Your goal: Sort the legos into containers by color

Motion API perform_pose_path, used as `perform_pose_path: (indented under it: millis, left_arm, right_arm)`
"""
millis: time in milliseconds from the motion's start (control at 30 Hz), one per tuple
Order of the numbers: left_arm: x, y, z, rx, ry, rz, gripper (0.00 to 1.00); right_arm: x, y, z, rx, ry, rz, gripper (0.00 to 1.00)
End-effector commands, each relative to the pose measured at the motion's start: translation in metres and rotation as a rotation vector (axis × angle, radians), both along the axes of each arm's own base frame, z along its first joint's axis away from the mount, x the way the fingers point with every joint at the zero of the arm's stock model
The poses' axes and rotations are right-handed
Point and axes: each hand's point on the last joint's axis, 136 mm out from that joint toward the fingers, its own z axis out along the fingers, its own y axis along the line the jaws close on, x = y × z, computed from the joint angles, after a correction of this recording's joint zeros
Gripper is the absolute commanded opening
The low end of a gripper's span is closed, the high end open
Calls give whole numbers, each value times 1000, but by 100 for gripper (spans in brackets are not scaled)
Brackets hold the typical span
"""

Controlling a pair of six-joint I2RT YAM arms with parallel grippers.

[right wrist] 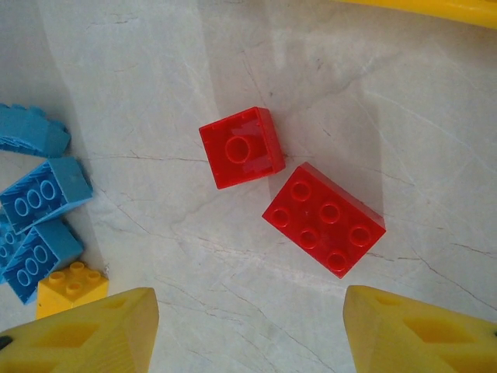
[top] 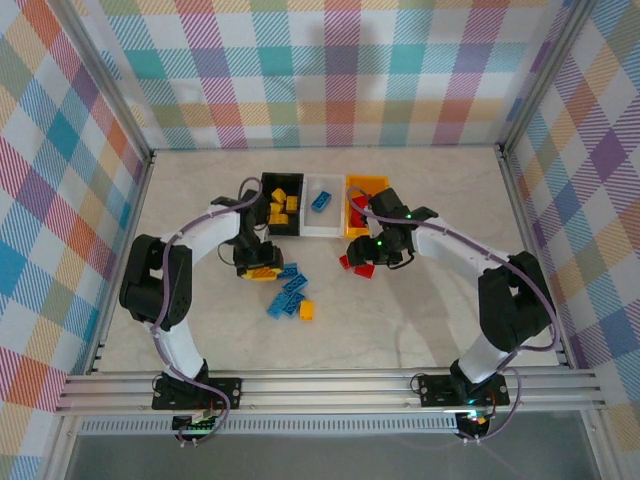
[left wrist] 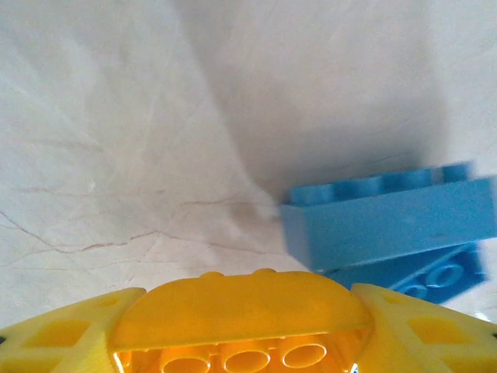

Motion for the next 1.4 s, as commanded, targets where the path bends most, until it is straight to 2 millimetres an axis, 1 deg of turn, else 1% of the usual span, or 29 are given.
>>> perform_pose_path:
  millis: [0, 133, 200, 300, 367, 500, 600, 733, 867, 933, 1000, 1100, 1167, 1267, 1300, 1367]
  left_arm:
    - [27, 0, 34, -52, -63, 70, 59]
    - [75, 1, 53, -59, -152, 120, 59]
    - [102, 0, 57, -52, -194, 142, 59]
    - [136, -4, 54, -45, -228, 161, 59]
    - [155, -6, 48, -29, -238, 167, 59]
    - [184, -7, 43, -6, -257, 174, 59]
    - [197, -5, 40, -1, -264, 184, 59]
    - [210, -5, 36, -11, -266, 198, 59]
    - [219, -11, 30, -25, -255, 199, 60]
    - [222, -12, 28, -30, -254, 202, 61]
    - [224, -13, 29, -30, -257, 203, 62]
    - [226, -12, 29, -28, -259, 203, 64]
    - [227, -13, 31, -32, -262, 203, 66]
    - [228, -13, 35, -38, -270, 199, 70]
    - [228, -13, 36, -38, -273, 199, 72]
    - [228, -14, 41, -42, -280, 195, 74]
  right_arm:
    - [4, -1, 22, 29, -88, 1, 65]
    - [9, 0, 40, 70, -193, 6, 68]
    - [7, 1, 43, 78, -208, 35, 70]
    - [-2, -2, 35, 38, -155, 84, 71]
    - [-8, -5, 31, 19, -130, 102, 72]
    - [-13, -7, 38, 35, -165, 115, 73]
    - [-13, -10, 43, 41, -213, 117, 76]
    - [-11, -17, 52, 43, -304, 92, 80]
    - [-2, -34, 66, 37, -447, -10, 86]
    - [0, -44, 67, 31, -473, -73, 86]
    - [-2, -43, 68, 53, -474, -71, 83]
    - [-7, -38, 68, 78, -446, -42, 83]
    - [-9, -35, 68, 90, -437, -25, 82]
    - [-10, -35, 64, 82, -398, -31, 81]
    - [-11, -35, 61, 75, -374, -29, 82]
    - [-14, -31, 58, 73, -321, -10, 85]
